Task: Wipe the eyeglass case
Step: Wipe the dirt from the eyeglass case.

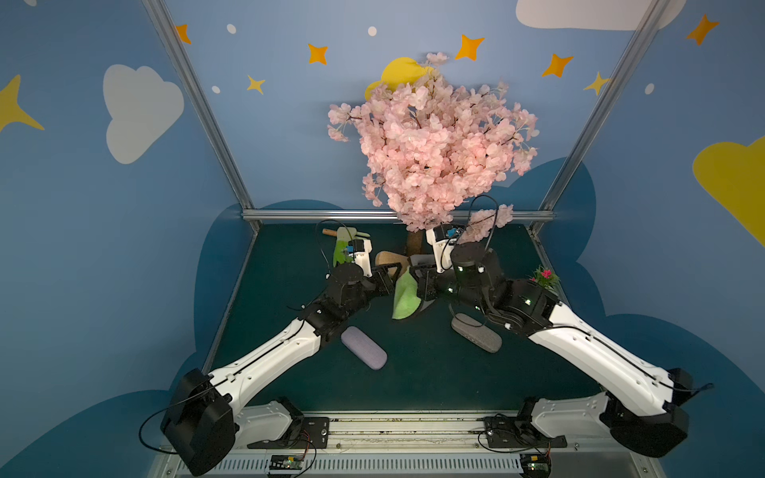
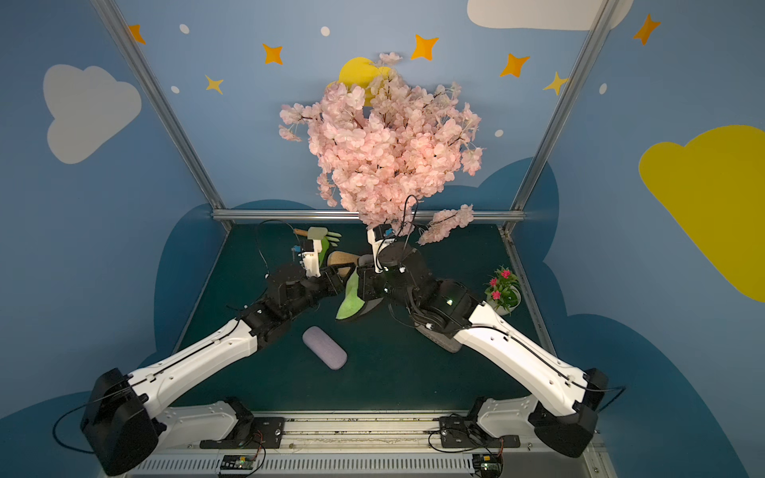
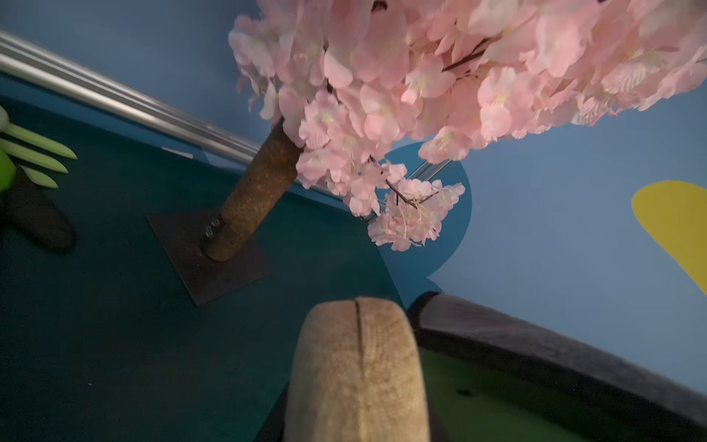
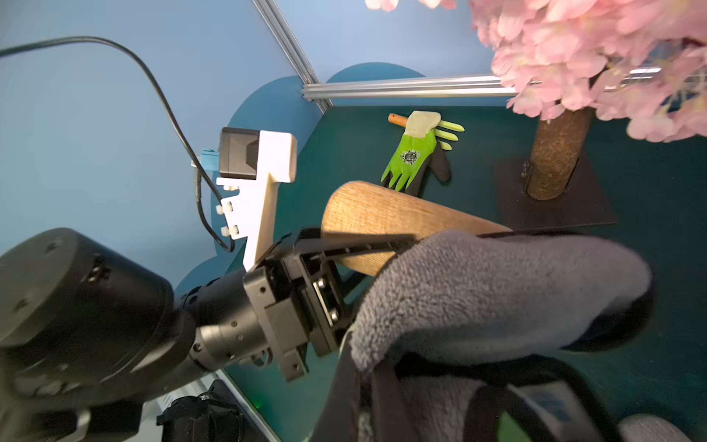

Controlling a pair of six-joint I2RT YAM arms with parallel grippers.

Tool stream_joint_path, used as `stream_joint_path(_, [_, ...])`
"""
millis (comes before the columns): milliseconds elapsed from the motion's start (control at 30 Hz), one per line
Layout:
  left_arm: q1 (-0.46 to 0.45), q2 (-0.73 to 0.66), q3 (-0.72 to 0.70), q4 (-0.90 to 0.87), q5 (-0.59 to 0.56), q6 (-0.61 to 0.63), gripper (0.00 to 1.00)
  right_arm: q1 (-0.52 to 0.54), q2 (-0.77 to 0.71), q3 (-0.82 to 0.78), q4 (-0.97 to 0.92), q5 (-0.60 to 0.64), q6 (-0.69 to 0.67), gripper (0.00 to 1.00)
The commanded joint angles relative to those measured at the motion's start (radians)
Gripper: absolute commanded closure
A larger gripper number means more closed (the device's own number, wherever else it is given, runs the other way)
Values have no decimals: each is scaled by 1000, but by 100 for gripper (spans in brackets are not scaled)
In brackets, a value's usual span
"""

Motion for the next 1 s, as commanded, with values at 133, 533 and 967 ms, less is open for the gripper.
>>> stream_joint_path(133, [22,-56,7,155,107,-183,97,-150,20,-228,122,-80,120,100])
stream_joint_path(533, [114,-48,19,-102,159,-323,97,-174,-89,-135,2,-94,-15,100])
stream_joint_path(967, [220,-61,-32,-174,195,-326,97,-249,-29,-195,-16,-251,140,100])
